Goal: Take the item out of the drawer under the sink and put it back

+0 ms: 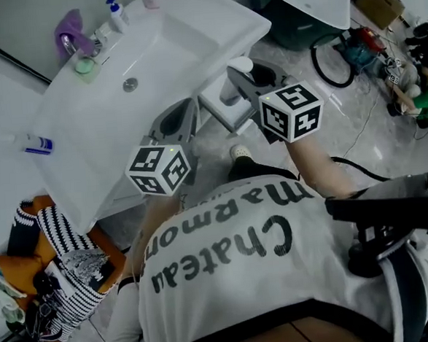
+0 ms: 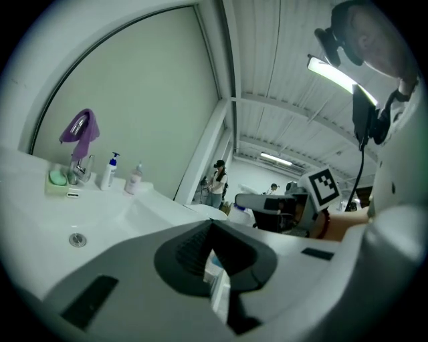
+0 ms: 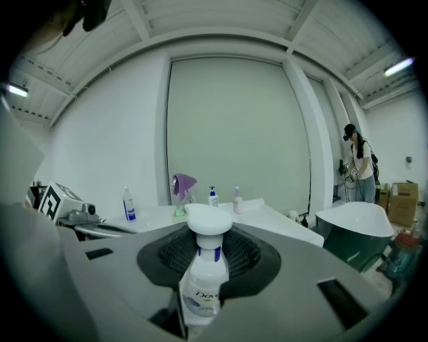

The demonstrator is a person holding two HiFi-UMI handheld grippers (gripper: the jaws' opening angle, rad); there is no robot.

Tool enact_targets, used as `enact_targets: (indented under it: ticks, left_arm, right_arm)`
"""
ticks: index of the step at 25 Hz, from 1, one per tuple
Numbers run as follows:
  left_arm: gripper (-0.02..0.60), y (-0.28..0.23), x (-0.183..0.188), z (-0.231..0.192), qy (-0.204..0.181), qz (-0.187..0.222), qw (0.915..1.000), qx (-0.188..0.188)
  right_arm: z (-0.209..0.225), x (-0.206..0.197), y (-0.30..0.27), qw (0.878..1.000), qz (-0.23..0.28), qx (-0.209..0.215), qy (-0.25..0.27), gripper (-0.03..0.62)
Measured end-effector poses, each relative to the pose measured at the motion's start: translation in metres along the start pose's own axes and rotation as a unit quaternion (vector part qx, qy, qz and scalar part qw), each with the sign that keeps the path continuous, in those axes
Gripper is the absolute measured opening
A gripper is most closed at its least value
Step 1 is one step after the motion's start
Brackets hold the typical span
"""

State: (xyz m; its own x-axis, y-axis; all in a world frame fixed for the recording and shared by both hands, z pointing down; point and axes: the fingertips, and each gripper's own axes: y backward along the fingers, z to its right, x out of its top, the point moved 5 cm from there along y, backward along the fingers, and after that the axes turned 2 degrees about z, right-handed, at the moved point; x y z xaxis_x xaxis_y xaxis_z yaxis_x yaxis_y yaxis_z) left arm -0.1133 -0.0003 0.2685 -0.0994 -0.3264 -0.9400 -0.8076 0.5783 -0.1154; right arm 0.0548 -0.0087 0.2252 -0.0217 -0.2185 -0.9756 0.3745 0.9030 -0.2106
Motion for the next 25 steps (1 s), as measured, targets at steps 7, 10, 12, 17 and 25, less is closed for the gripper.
enact_targets:
  ticks: [7,10,12,17,25]
  left_arm:
    - [0.005,-0.016,0.015,0.001,-0.009,0.017,0.9998,0.01]
    - [0.005,-0.031,0.021,-0.01,-0.008,0.033,0.999,0.029]
    - [0.005,-0.046,0.023,-0.015,-0.007,0.036,0.9985,0.04]
    - [0.005,-0.093,0.027,-0.02,-0.004,0.024,0.9978,0.061]
    - [0.005,-0.143,0.039,-0.029,0.011,0.031,0.9933,0.11]
  right_arm:
    - [0.023,0.033,-0.012,0.998,0.049,0.025,-0.005,0.118]
    - [0.045,0.036,-0.033,0.998,0.05,0.036,-0.006,0.118]
    - [0.062,0.039,-0.047,0.998,0.047,0.043,-0.008,0.118]
    - [0.102,0.045,-0.078,0.997,0.038,0.07,0.0,0.118]
    - [0.146,0.061,-0.119,0.991,0.034,0.13,0.0,0.118]
